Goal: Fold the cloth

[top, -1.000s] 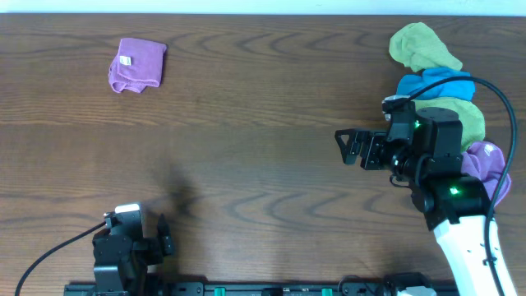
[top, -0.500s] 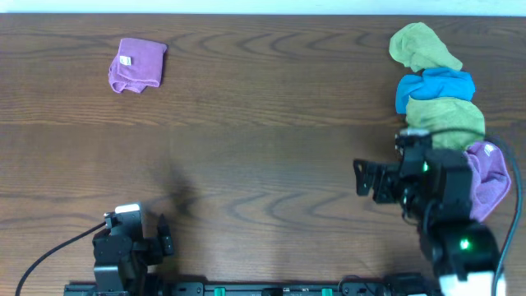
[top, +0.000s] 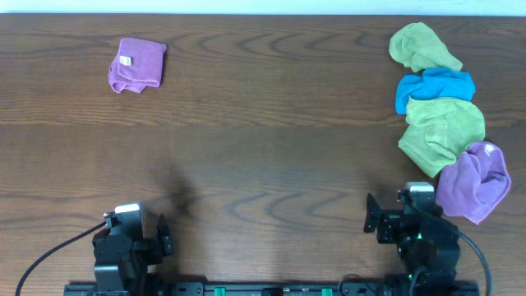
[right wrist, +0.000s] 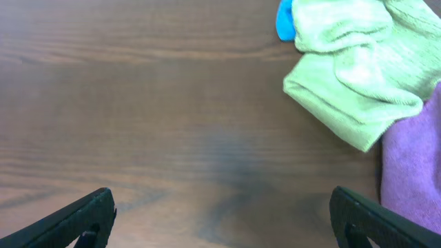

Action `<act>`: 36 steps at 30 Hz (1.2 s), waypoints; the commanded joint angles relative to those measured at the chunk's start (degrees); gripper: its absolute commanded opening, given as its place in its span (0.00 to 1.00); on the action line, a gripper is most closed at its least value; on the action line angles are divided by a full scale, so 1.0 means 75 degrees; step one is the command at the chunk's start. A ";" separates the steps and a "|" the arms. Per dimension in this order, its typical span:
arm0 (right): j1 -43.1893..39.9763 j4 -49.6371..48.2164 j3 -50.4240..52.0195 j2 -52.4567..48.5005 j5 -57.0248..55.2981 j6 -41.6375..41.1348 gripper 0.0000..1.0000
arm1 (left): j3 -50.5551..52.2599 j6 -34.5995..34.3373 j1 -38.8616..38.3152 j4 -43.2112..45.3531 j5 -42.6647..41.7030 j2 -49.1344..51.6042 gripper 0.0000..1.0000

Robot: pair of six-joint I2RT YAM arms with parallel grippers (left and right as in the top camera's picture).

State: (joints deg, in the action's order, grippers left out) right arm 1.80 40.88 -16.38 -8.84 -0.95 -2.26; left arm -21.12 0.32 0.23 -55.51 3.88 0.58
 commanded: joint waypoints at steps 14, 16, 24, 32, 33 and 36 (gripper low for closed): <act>-0.0090 0.0382 0.0909 0.1137 -0.0361 0.0341 0.99 | 0.0052 0.0134 -0.0035 -0.0055 0.0137 -0.0050 0.95; -0.0087 0.0379 0.0909 0.1134 -0.0361 0.0341 0.99 | 0.0052 0.0134 -0.0035 -0.0055 0.0137 -0.0050 0.95; -0.0087 0.0361 0.0906 0.1134 -0.0358 0.0341 0.99 | 0.0052 0.0134 -0.0035 -0.0055 0.0137 -0.0050 0.95; -0.0087 0.0358 0.0906 0.1134 -0.0358 0.0341 0.99 | 0.0052 0.0134 -0.0035 -0.0055 0.0140 -0.0050 0.95; -0.0087 0.0358 0.0906 0.1134 -0.0361 0.0341 0.99 | 0.0052 0.0134 -0.0035 -0.0055 0.0137 -0.0050 0.95; -0.0087 0.0358 0.0906 0.1134 -0.0358 0.0341 0.99 | 0.0052 0.0134 -0.0035 -0.0055 0.0140 -0.0050 0.95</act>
State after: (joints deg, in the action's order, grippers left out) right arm 1.56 43.64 -10.04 -0.95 -3.07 -0.58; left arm -21.12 0.32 0.23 -55.51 3.88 0.58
